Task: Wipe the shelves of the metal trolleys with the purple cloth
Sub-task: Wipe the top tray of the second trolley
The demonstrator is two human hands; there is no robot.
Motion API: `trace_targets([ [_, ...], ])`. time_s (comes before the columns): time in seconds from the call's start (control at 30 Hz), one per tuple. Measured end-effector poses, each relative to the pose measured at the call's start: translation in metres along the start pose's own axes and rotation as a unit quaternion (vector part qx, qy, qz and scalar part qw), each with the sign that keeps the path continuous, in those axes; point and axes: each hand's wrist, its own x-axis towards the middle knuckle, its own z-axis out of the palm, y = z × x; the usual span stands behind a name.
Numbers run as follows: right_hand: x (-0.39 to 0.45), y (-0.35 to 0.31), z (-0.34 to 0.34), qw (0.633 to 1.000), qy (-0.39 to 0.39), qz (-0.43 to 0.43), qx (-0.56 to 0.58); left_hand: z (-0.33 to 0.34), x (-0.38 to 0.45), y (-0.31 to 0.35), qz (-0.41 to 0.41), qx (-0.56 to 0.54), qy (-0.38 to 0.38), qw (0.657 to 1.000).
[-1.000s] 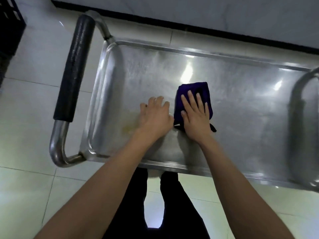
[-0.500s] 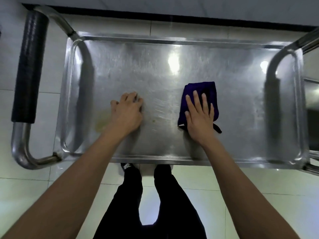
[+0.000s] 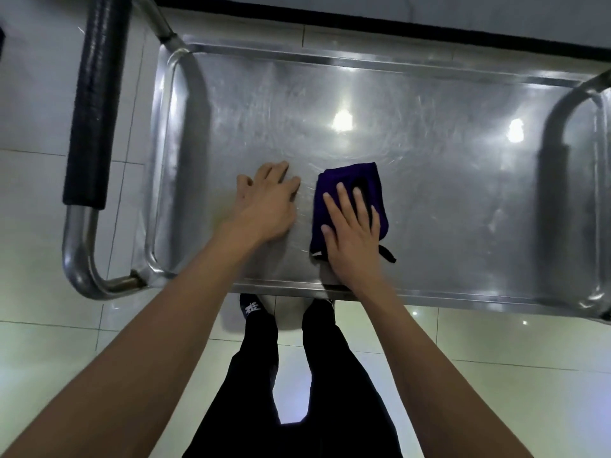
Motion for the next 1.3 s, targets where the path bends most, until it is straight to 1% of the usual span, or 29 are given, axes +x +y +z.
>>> trace_targets([
  [0.1, 0.002, -0.003, -0.002, 1.0, -0.009, 0.007, -0.003, 0.005, -0.034, -0.011, -0.004, 0.0, 0.04, 0.999],
  [0.2, 0.003, -0.014, -0.002, 0.999, -0.011, 0.024, -0.022, 0.009, -0.059, -0.022, -0.014, -0.013, 0.062, 0.998],
  [0.4, 0.003, -0.021, -0.003, 0.998, -0.004, 0.046, -0.03, 0.02, -0.093, -0.035, -0.029, -0.03, 0.07, 0.997],
  [0.57, 0.005, -0.031, -0.002, 0.998, -0.003, 0.055, -0.035, 0.037, -0.11, -0.03, -0.043, -0.045, 0.079, 0.995],
  [0.73, 0.006, -0.03, -0.003, 0.997, 0.037, 0.06, 0.044, 0.056, -0.122, -0.021, -0.041, -0.057, 0.123, 0.99],
  [0.83, 0.004, -0.019, -0.006, 0.996, 0.054, 0.042, 0.054, 0.064, -0.123, -0.008, -0.023, -0.05, 0.146, 0.988],
  [0.93, 0.001, -0.011, -0.008, 0.999, 0.03, 0.012, 0.04, 0.07, -0.122, 0.007, -0.006, -0.04, 0.128, 0.991],
  [1.03, 0.0, -0.01, -0.01, 0.999, -0.008, -0.012, 0.038, 0.074, -0.125, 0.015, -0.02, -0.021, 0.123, 0.992],
  [1.3, 0.009, -0.015, -0.013, 0.996, -0.058, -0.017, 0.068, 0.087, -0.132, 0.007, -0.022, 0.018, 0.078, 0.997],
])
